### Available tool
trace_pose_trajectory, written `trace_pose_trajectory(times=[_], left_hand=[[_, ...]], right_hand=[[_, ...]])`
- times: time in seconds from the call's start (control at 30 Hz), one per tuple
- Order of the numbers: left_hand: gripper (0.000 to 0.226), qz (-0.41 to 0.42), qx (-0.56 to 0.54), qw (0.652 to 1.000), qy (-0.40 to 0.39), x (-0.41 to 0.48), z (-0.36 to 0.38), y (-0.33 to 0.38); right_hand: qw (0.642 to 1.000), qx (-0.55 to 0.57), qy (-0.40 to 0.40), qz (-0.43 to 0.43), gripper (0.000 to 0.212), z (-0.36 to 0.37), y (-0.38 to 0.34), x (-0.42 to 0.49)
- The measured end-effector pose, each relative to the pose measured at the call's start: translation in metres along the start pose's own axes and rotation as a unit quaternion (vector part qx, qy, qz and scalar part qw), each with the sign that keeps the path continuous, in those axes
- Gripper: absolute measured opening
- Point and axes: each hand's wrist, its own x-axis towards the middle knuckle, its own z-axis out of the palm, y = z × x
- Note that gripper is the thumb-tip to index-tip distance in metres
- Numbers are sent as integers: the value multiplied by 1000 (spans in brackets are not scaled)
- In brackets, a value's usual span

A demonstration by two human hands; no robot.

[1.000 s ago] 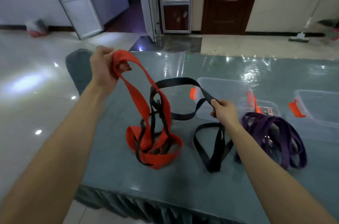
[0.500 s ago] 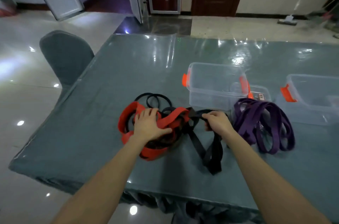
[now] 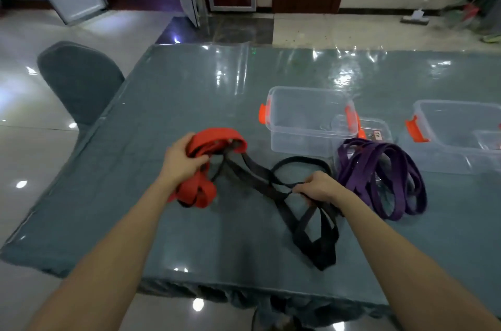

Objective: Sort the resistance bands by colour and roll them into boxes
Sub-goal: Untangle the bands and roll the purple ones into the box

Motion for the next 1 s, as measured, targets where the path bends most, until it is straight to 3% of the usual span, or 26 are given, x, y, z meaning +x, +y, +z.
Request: trace_pose_trajectory(times=[0.17, 0.27, 0.37, 0.4, 0.47, 0.5, 0.57, 0.63, 0.73, 0.9, 0.97, 1.0], left_hand=[[46, 44, -114, 992, 40, 27, -117, 46], [44, 42, -186, 977, 95, 25, -152, 57], [48, 23, -210, 974, 76, 20, -161, 53], [52, 21, -232, 968, 88, 19, -162, 48], [55, -6, -319, 940, 122, 20, -167, 41], [53, -15, -354, 927, 127, 19, -169, 38], [38, -28, -399, 904, 152, 19, -175, 39], [27, -33, -418, 891, 177, 20, -183, 49], [32, -16, -342, 922, 182, 34, -185, 62], [55, 18, -96, 992, 73, 55, -124, 61], [78, -37, 38, 998, -46, 54, -86, 43], [102, -83, 144, 975, -146, 50, -68, 35]], right_hand=[[994, 71, 21, -77, 48, 7, -47, 11], [980, 137, 112, -92, 54, 7, -67, 15], [988, 111, 60, -87, 72, 8, -75, 7], [988, 123, 57, -69, 74, 10, -72, 9], [980, 148, 127, -24, 74, 8, -58, 24], [983, 114, 143, -5, 68, 8, -45, 32], [992, 44, 116, 39, 47, 15, -22, 32], [993, 41, 80, 81, 42, 23, -6, 27], [986, 76, 146, 20, 48, 14, -23, 22], [976, 106, 118, -146, 31, -53, -126, -15], [966, 123, 110, -201, 25, -77, -153, -35], [965, 117, 103, -208, 24, -86, -163, -43]])
